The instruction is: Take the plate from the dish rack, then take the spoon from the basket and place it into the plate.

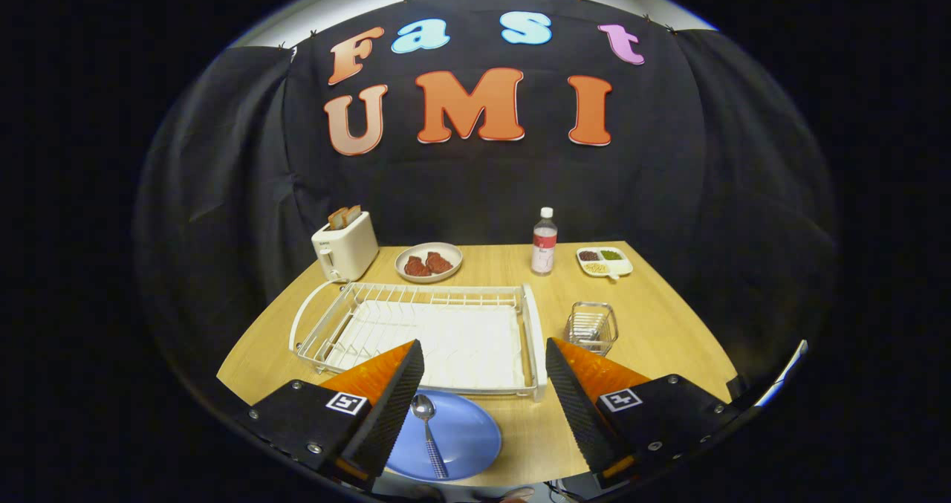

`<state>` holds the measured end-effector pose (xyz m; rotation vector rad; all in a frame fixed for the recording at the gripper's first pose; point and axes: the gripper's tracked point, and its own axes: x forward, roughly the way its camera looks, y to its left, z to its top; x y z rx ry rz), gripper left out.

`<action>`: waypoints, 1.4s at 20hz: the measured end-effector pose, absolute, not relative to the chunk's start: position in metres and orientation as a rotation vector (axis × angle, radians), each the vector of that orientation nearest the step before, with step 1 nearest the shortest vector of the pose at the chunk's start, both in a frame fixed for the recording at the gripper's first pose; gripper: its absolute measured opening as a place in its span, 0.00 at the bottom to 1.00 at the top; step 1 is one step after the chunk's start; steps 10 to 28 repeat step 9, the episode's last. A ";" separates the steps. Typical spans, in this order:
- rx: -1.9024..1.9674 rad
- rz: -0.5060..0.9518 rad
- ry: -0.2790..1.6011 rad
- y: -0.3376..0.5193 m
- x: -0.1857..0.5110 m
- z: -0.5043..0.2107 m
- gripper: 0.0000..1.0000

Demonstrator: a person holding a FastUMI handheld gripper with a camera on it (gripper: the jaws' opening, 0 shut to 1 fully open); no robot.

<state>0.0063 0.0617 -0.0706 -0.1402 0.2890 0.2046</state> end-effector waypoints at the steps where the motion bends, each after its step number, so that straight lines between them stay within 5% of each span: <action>1: -0.138 0.190 0.266 0.055 0.009 -0.058 0.98; 9: -0.112 0.108 0.113 0.020 0.015 0.011 0.97; 28: -0.112 0.108 0.113 0.020 0.015 0.011 0.97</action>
